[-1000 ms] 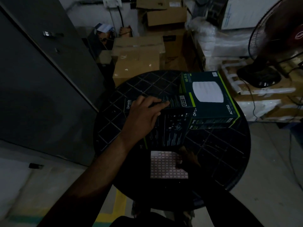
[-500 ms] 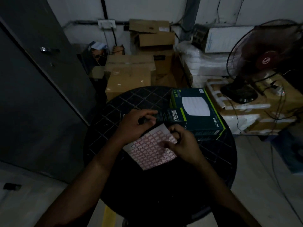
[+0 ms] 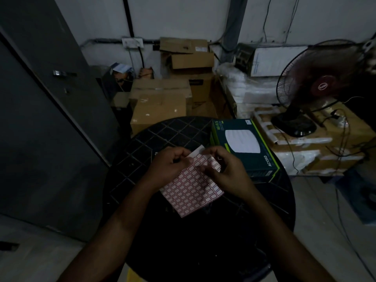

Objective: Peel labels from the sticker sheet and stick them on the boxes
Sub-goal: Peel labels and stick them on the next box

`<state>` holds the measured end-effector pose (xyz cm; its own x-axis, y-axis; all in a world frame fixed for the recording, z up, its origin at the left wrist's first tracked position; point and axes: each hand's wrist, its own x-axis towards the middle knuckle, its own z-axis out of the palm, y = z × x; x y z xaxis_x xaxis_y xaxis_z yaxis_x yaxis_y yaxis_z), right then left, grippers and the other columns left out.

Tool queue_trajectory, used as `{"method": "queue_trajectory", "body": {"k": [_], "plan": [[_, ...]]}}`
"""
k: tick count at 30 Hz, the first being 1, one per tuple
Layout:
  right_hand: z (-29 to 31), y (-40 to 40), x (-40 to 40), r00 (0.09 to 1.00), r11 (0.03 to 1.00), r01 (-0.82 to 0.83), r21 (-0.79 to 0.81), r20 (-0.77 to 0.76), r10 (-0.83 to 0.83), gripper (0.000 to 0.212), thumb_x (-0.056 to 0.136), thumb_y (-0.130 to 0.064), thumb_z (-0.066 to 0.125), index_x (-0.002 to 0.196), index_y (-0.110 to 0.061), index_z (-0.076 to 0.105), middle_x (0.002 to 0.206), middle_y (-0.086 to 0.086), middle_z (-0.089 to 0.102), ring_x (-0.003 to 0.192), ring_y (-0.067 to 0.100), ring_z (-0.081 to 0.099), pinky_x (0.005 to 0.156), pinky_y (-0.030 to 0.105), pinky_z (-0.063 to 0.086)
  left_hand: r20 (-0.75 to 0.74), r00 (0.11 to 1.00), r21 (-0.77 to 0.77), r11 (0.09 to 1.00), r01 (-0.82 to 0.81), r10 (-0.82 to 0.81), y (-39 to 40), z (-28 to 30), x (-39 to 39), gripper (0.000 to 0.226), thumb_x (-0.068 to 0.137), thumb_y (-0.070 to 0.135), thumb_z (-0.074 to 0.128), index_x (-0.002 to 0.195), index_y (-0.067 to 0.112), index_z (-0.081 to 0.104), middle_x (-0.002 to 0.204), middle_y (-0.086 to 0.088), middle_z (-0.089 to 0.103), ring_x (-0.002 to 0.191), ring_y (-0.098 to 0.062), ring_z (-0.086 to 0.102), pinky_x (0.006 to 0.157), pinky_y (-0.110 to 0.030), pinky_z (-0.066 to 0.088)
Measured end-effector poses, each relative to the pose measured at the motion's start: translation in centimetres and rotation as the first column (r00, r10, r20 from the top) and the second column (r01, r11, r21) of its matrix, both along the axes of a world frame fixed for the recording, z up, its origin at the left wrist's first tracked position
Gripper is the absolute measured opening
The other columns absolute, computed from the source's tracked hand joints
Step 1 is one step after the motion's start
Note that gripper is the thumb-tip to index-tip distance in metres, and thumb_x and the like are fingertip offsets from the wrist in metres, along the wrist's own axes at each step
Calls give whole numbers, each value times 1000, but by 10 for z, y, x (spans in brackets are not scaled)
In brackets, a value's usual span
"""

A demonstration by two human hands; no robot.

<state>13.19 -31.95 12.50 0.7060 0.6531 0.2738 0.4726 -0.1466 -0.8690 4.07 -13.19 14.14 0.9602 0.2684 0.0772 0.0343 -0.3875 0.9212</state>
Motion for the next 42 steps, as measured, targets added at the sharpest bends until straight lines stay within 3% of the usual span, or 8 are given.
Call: {"method": "queue_trajectory", "body": {"k": [3,8,18,22,27,32,35,42], "plan": [[-2,5,-4,995,996,79,-44,63,-76,36,87,-33,76,120,-22,66,117,-12,64,111,4,61,91,39,56,10,1000,18,999,28,-28,1,2,1,10,91,26,66,94,22,74,83,3,74,79,-19,72,76,-47,60],[-1,14,-9,983,984,174,-33,72,-171,33,85,-34,77,116,-24,68,111,-11,63,104,3,63,89,35,57,63,995,83,994,76,-81,-5,11,-2,19,92,10,65,93,29,70,78,36,65,77,10,63,67,-7,48],[0,17,-7,990,989,136,-59,50,-133,25,81,-21,82,102,-24,70,97,-5,67,84,12,65,72,40,58,61,993,99,990,98,-104,-2,12,-5,26,91,11,67,90,37,70,79,34,62,80,0,59,68,-14,45],[0,15,-3,993,993,114,-40,23,-114,19,80,-15,82,90,-23,69,94,-6,66,83,12,64,71,39,56,79,993,113,990,79,-88,-4,9,-6,26,90,14,68,90,39,70,77,14,62,86,-14,58,70,-23,46],[2,13,-9,981,981,194,14,17,-195,23,78,-22,85,96,-20,70,93,-1,65,79,15,66,66,37,57,32,999,72,997,33,-35,-4,5,-6,20,90,21,68,90,41,70,87,16,60,87,-4,60,80,-31,52],[6,12,-12,969,972,233,-28,88,-230,34,73,-24,88,104,-25,73,100,-6,65,84,5,63,70,26,56,23,998,75,996,50,-52,-5,9,-7,19,91,18,67,89,37,70,81,37,60,83,2,59,75,-19,51],[8,13,-13,973,975,216,-50,99,-211,38,72,-22,89,106,-25,73,105,-6,63,91,5,62,76,27,56,40,997,81,995,60,-64,-5,10,-8,20,90,15,68,87,34,70,80,39,60,79,10,58,68,-9,46],[12,14,-18,974,986,162,-49,167,-152,29,73,-11,87,99,-14,73,107,-4,57,90,1,60,80,12,52,75,990,76,990,117,-123,-8,14,-11,18,90,2,65,91,19,71,77,36,64,74,10,61,62,-7,45]]}}
